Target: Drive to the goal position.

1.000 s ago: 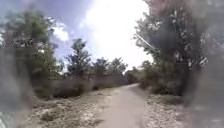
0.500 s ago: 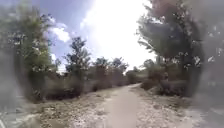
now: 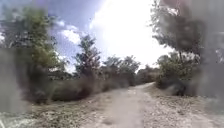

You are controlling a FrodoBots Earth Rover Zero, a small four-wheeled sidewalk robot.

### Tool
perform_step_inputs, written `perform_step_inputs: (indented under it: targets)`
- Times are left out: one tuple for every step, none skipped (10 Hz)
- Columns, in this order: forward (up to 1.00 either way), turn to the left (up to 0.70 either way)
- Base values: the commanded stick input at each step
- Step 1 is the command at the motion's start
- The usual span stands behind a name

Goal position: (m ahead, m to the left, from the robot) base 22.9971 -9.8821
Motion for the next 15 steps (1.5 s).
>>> perform_step_inputs:
  targets:
    - [0.7, 0.0]
    - [0.7, 0.0]
    - [0.7, 0.0]
    - [0.7, 0.0]
    - [0.7, 0.0]
    - [0.7, 0.0]
    - [0.7, 0.0]
    - [0.7, 0.0]
    - [0.7, 0.0]
    - [0.7, 0.0]
    - [0.7, -0.06]
    - [0.7, -0.27]
    - [0.7, -0.11]
    - [0.7, 0.0]
    - [0.7, 0.0]
